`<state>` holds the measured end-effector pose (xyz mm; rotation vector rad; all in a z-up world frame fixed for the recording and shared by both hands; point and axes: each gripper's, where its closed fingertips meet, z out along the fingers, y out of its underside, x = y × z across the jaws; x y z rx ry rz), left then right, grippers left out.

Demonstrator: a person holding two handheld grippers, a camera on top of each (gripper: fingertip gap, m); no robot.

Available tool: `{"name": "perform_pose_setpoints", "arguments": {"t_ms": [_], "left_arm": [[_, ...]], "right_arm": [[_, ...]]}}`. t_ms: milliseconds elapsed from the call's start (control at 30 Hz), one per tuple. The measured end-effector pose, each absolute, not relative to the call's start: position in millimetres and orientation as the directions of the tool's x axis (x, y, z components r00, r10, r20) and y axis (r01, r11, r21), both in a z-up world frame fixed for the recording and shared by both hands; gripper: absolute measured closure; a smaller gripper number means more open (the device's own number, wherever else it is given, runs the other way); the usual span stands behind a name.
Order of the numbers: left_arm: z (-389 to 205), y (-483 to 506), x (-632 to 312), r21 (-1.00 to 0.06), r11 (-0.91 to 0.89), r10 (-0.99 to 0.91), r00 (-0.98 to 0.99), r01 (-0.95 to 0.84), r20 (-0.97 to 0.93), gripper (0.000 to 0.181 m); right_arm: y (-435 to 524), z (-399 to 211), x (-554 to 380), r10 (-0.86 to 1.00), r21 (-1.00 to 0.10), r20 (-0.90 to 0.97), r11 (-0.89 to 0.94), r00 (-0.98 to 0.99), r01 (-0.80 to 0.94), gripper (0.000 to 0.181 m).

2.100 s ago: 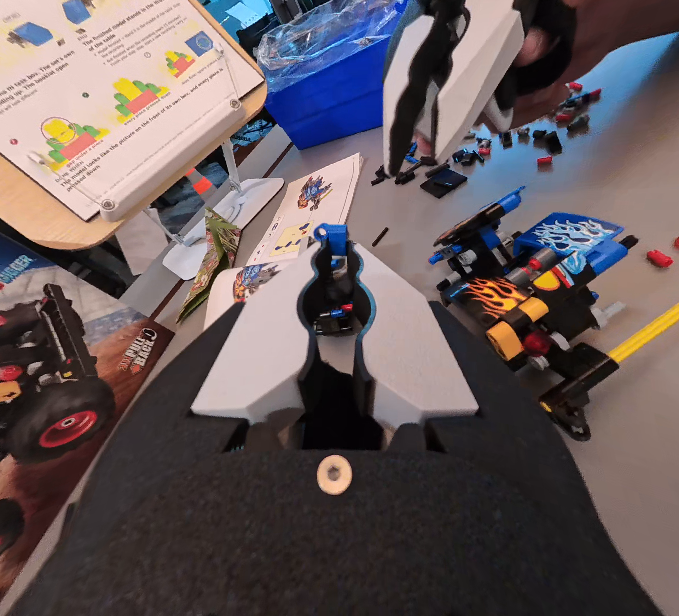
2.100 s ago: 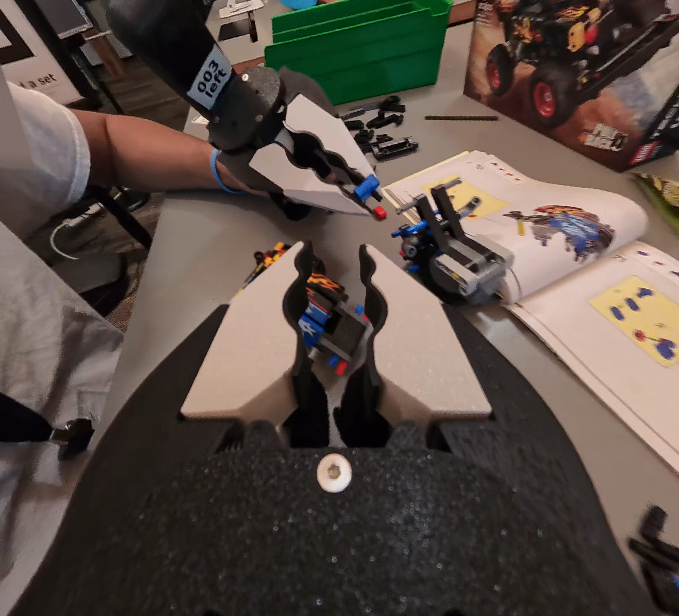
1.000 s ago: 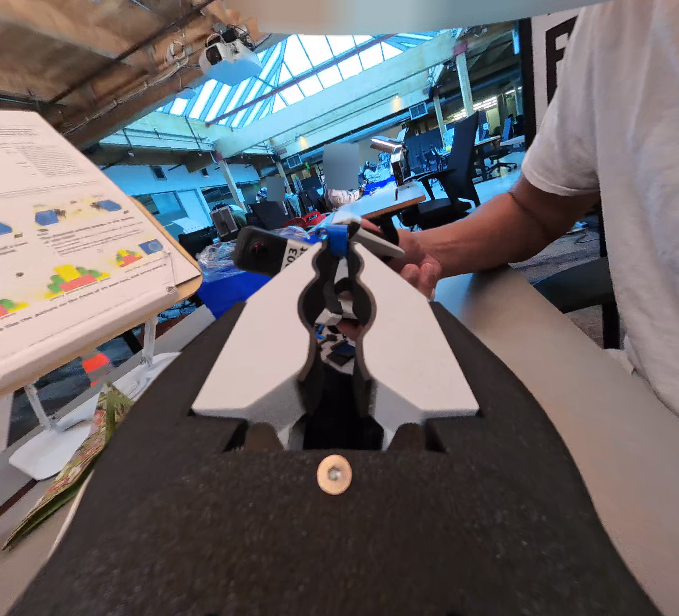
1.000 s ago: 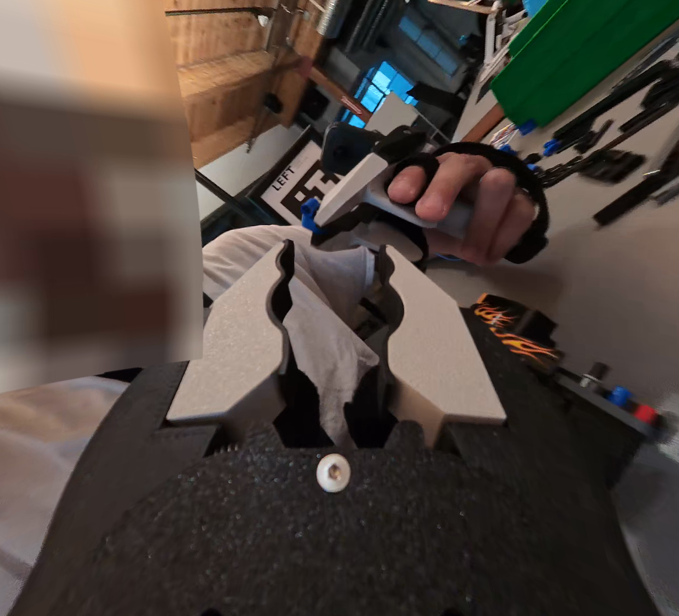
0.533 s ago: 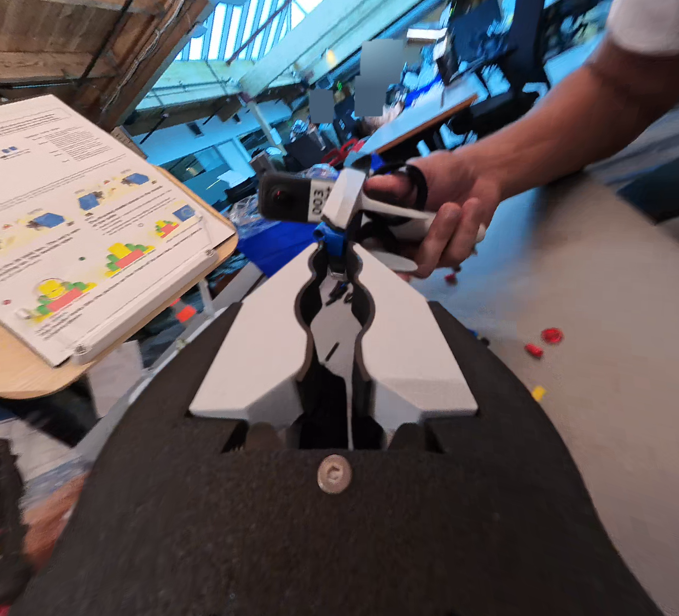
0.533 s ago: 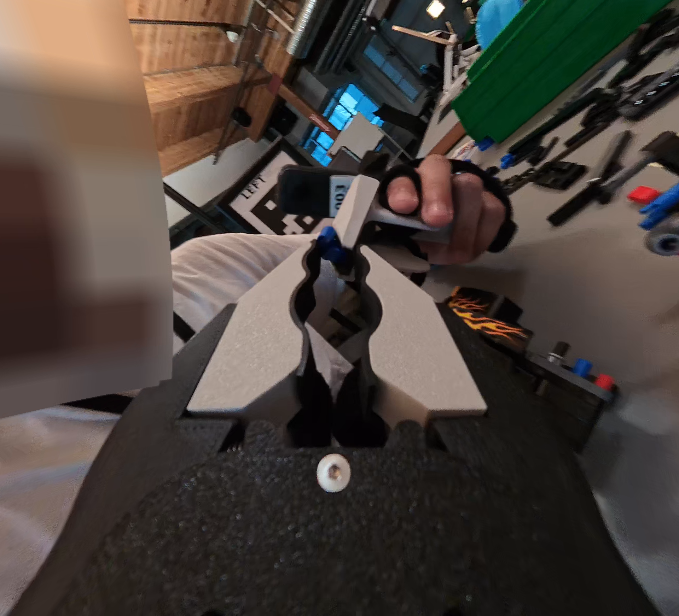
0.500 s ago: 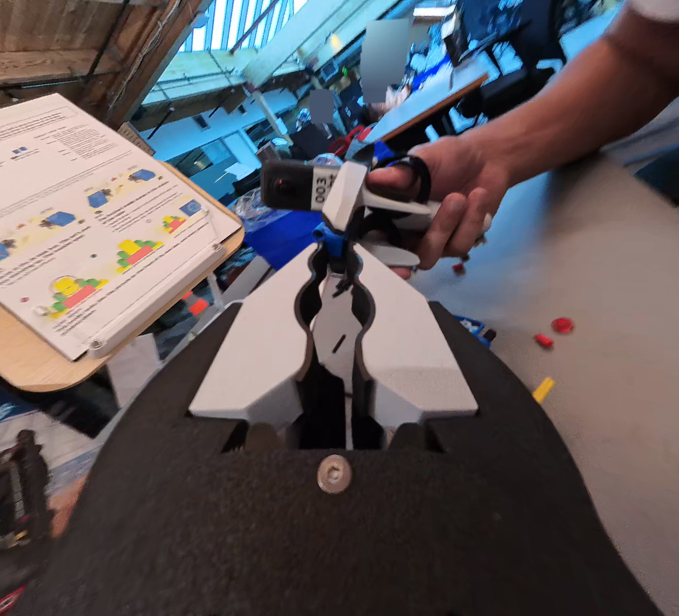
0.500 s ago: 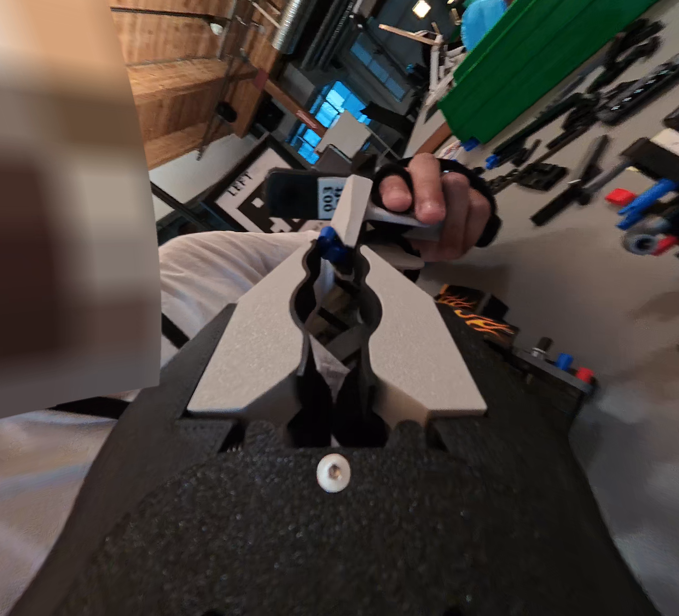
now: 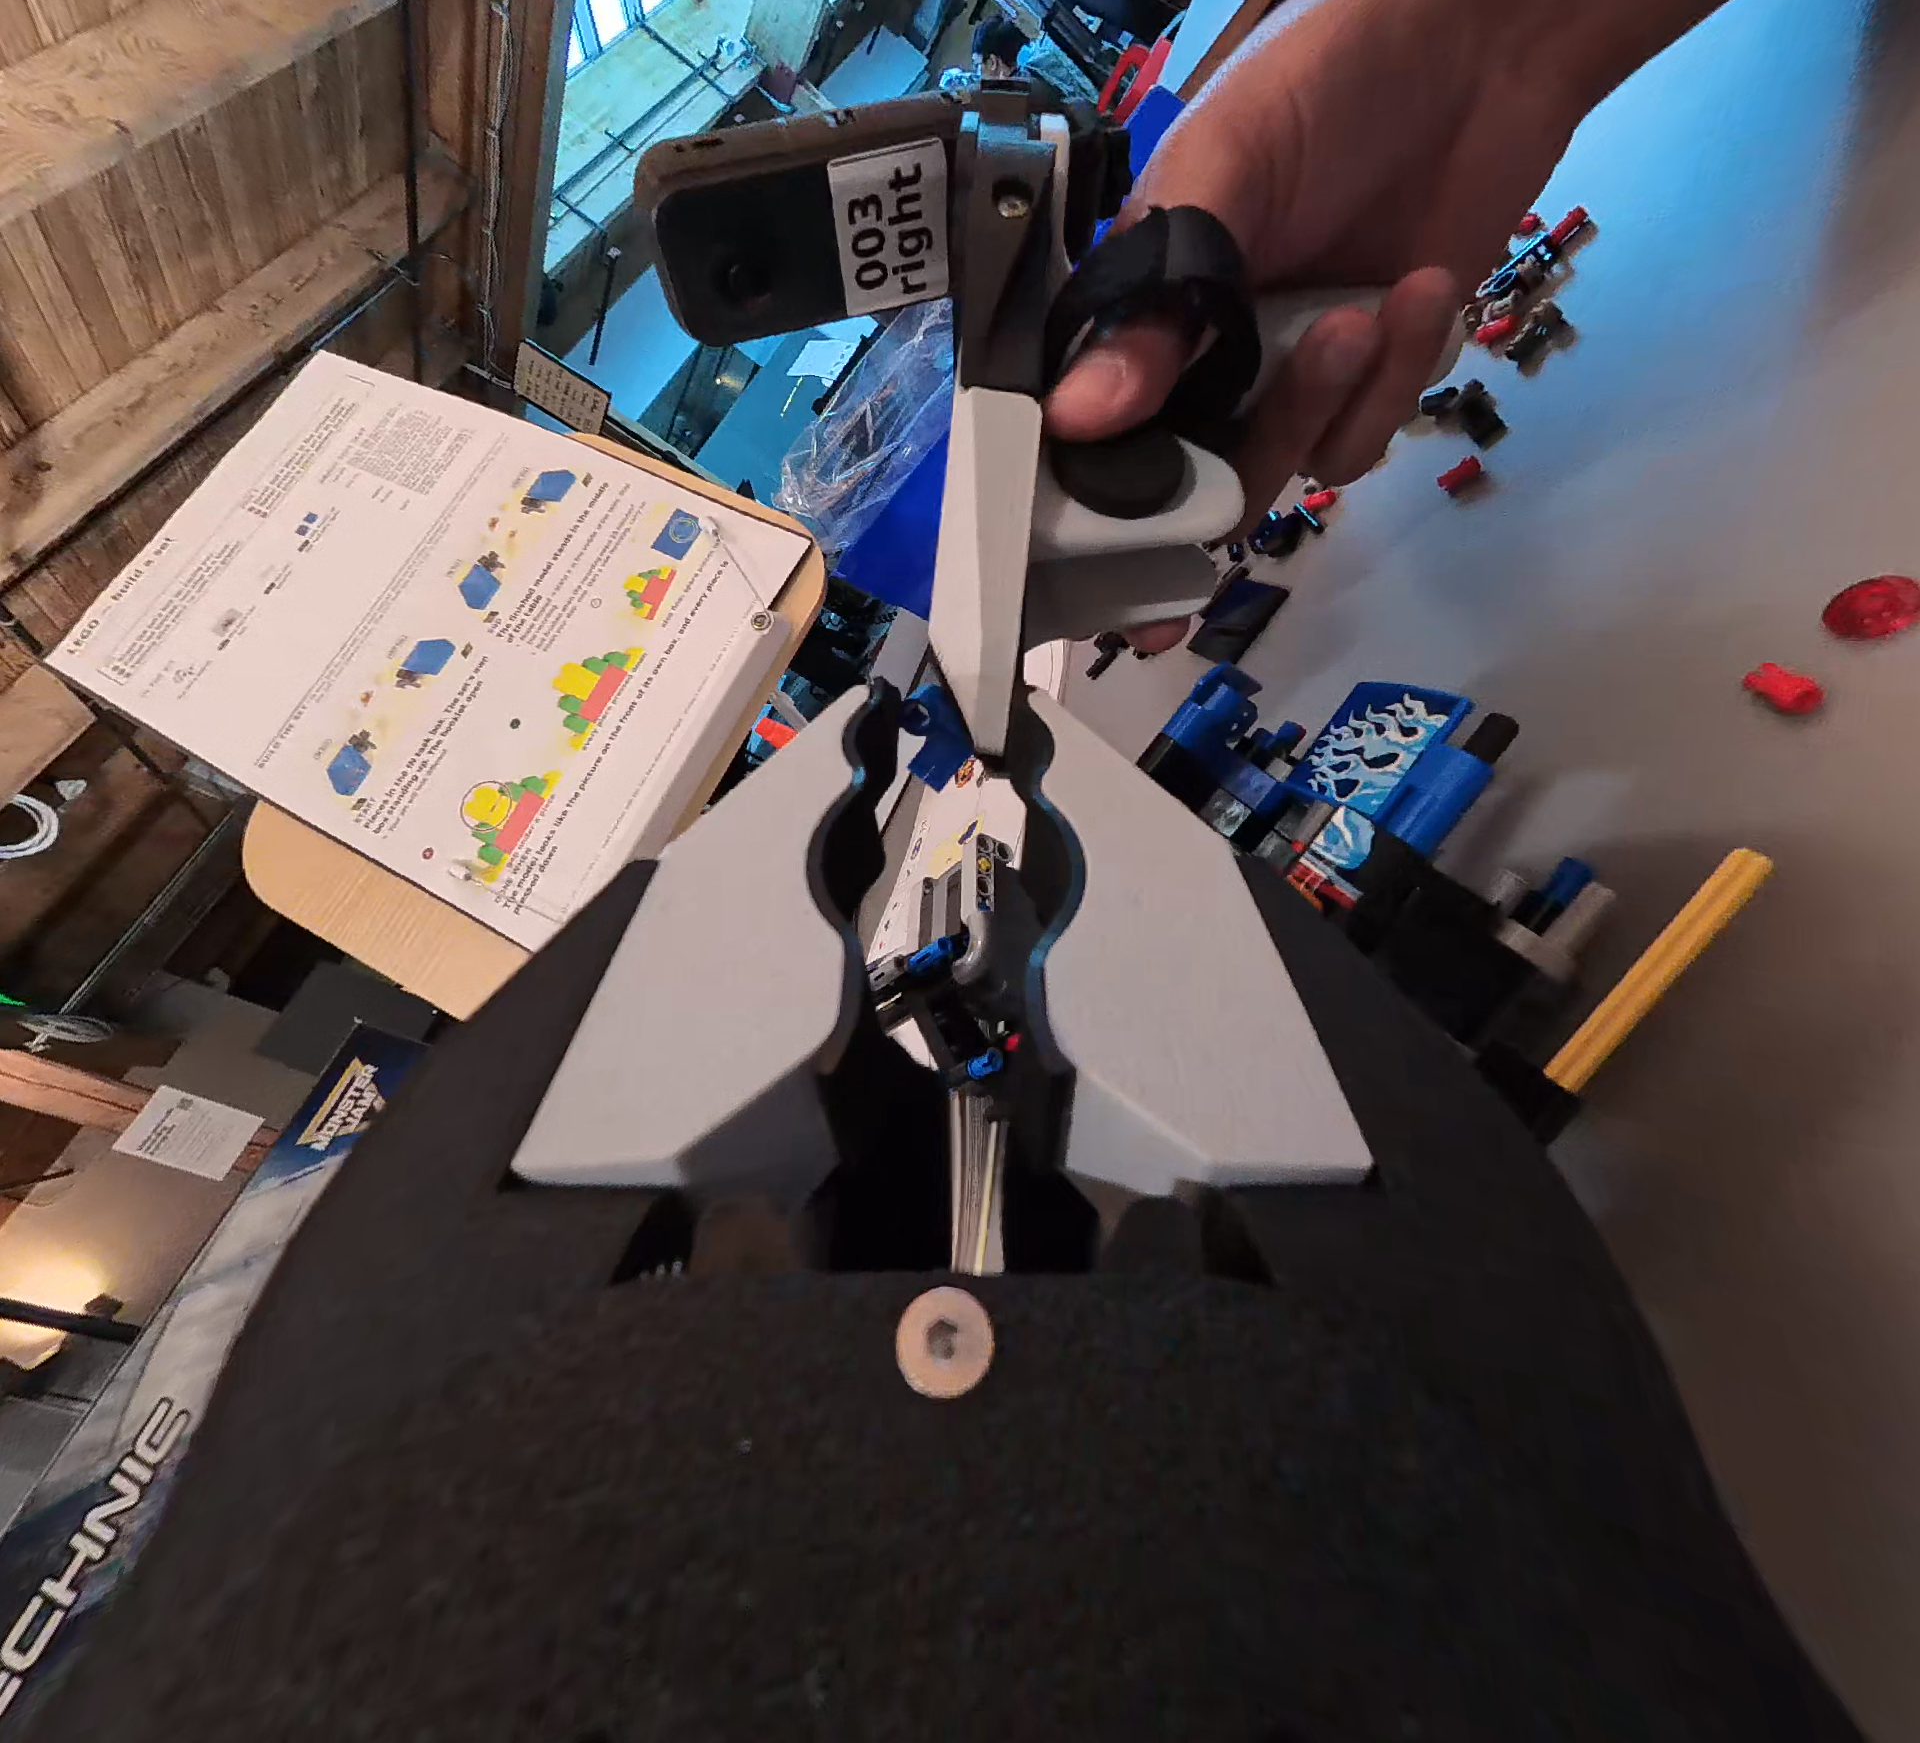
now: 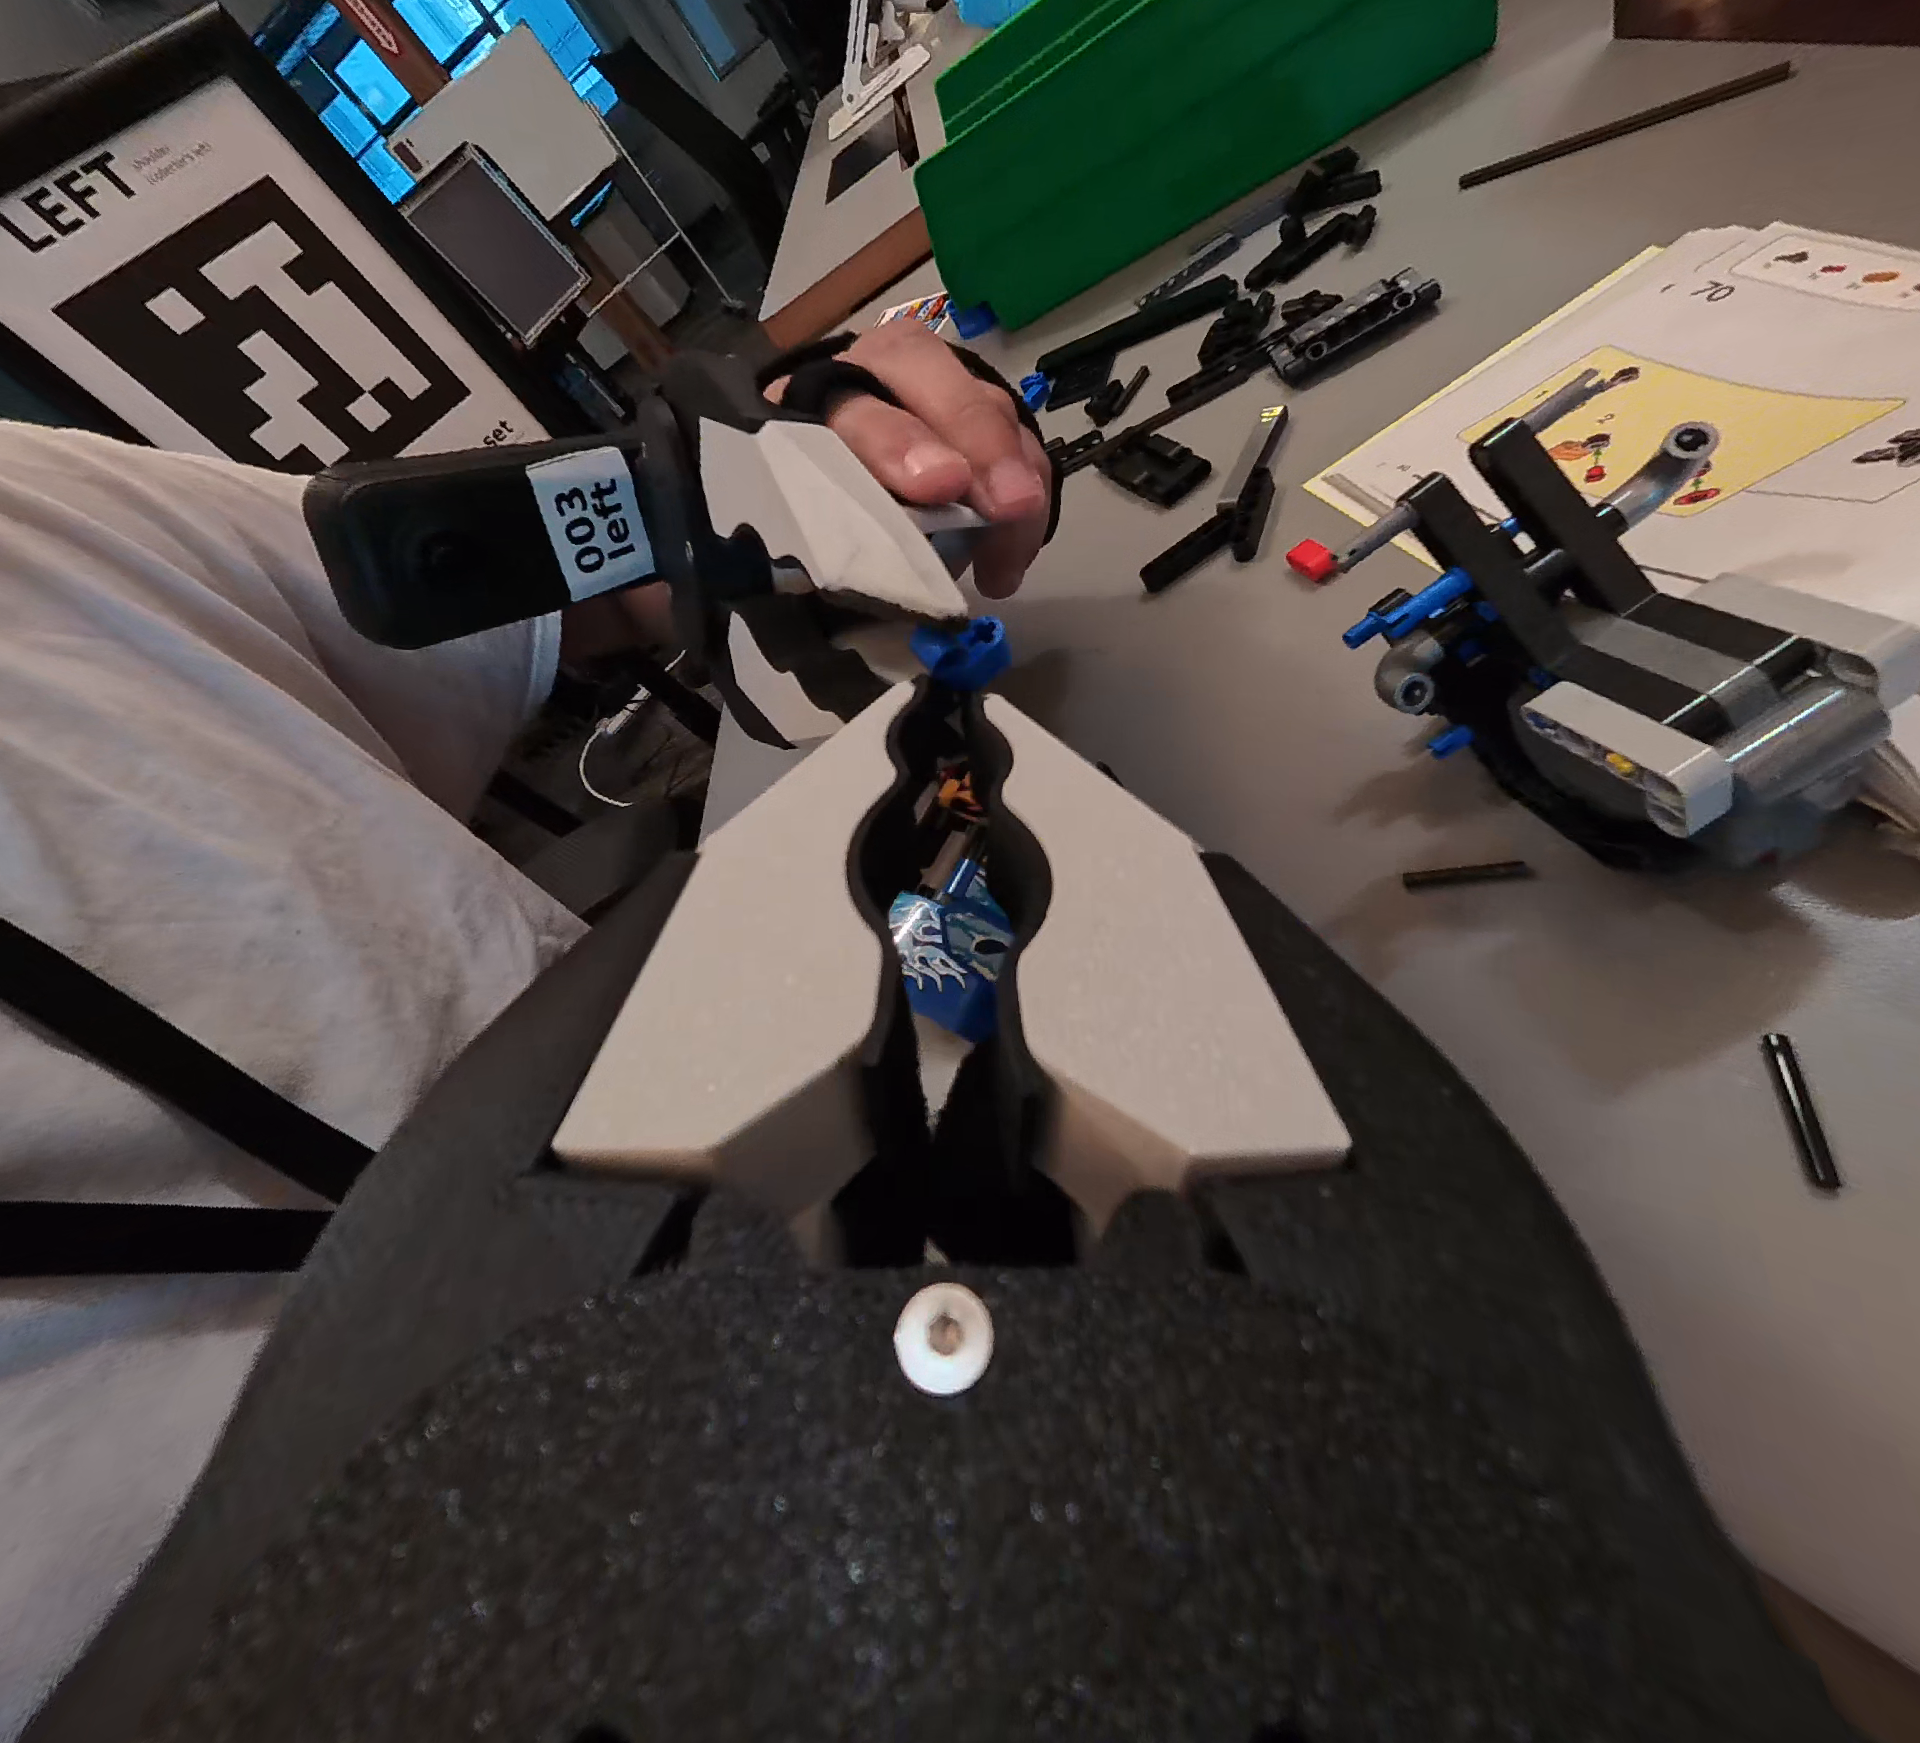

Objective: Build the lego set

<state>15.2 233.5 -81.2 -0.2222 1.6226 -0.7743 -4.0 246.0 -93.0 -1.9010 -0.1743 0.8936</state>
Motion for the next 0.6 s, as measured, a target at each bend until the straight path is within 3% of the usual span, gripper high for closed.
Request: {"name": "perform_pose_setpoints", "arguments": {"t_ms": [200,267,367,500,600], "left_arm": [[-83.2,237.4,15.3,-0.632,0.729,-0.582,-0.250,0.262,-0.774,0.162],[-86.9,233.6,14.3,-0.650,0.714,-0.582,-0.296,0.260,-0.757,0.175],[-89.6,239.3,16.6,-0.663,0.717,-0.593,-0.310,0.216,-0.743,0.181],[-91.3,267.4,17.7,-0.756,0.644,-0.686,-0.351,0.113,-0.637,0.178],[-96.2,288.3,25.5,-0.814,0.581,-0.758,-0.369,-0.004,-0.539,0.177]], "right_arm": [[244.3,-92.6,4.6,0.472,-0.824,-0.517,-0.501,0.714,-0.266,0.181],[243.3,-92.1,4.4,0.476,-0.821,-0.520,-0.507,0.709,-0.261,0.181],[240.6,-88.1,14.9,0.465,-0.850,-0.454,-0.483,0.761,-0.211,0.181],[235.2,-89.5,70.6,0.330,-0.892,-0.278,-0.437,0.902,-0.115,0.181],[227.8,-116.0,90.5,0.270,-0.840,-0.200,-0.543,0.942,-0.023,0.167]]}}
